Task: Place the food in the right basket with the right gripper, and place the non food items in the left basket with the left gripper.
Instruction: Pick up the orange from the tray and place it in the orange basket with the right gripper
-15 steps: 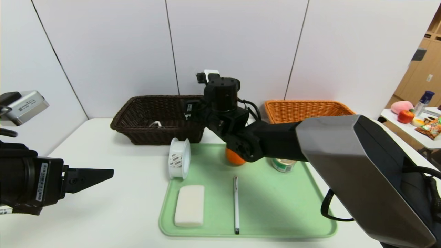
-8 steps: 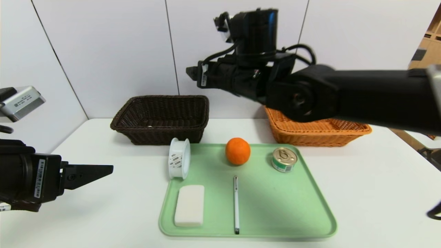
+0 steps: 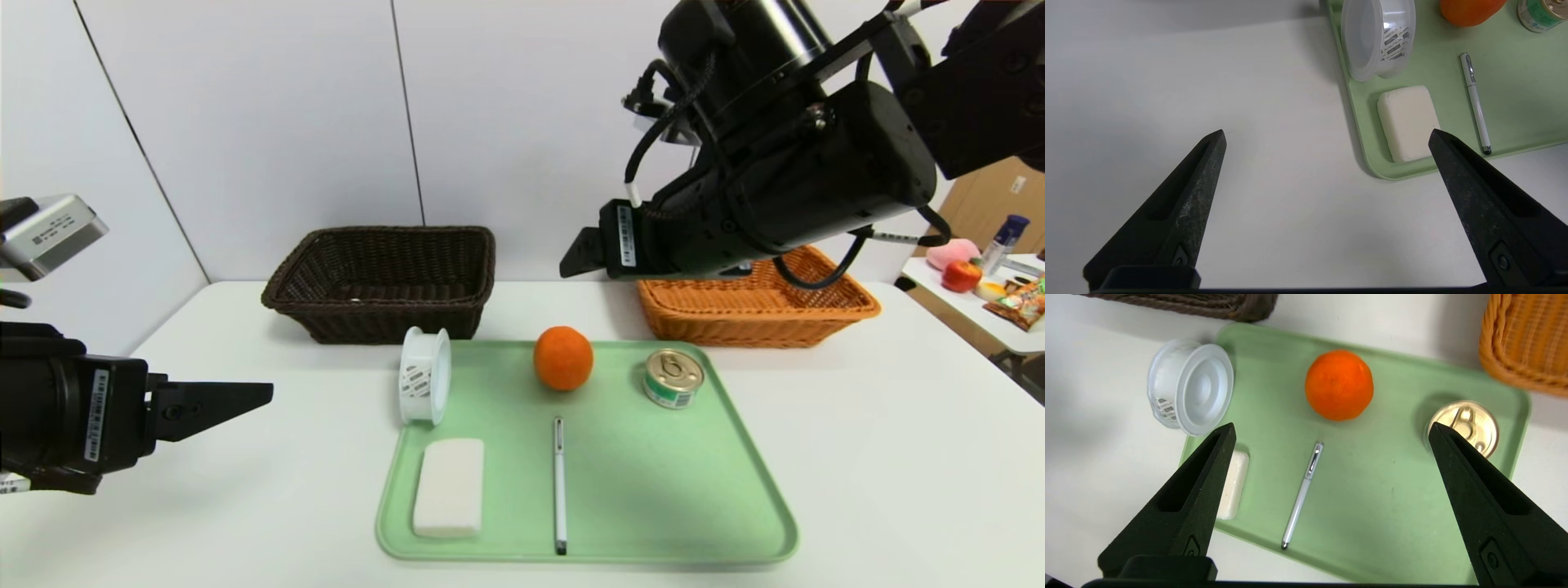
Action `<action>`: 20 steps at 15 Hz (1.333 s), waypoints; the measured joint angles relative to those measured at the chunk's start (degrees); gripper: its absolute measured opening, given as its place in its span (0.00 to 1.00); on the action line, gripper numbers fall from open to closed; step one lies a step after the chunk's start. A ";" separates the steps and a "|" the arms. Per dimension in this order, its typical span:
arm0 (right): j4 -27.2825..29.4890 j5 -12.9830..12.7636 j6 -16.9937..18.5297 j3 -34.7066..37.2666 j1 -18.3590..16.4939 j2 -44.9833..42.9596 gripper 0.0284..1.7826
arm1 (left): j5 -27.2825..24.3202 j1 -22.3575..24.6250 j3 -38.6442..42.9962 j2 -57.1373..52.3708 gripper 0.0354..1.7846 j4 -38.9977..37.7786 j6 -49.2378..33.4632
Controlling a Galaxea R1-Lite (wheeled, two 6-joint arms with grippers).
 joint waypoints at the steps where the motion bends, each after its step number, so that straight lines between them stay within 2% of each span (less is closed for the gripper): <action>1: 0.18 0.02 0.99 0.05 -0.06 0.74 0.92 | 0.00 0.00 0.00 -0.04 0.98 0.13 0.02; 7: 0.83 -0.77 7.30 0.55 0.17 7.72 0.94 | 0.17 0.02 0.21 -0.20 0.98 0.63 0.10; 10: 1.21 -3.22 7.58 1.10 0.46 11.13 0.95 | 0.13 0.02 0.50 -0.20 0.98 0.66 0.16; 16: 0.27 -4.55 7.80 0.29 1.07 15.68 0.95 | 0.11 -0.06 0.56 -0.17 0.98 0.61 0.40; 20: -3.51 -6.06 7.61 0.13 1.21 17.62 0.95 | 0.09 -0.78 0.30 -0.15 0.98 0.57 0.40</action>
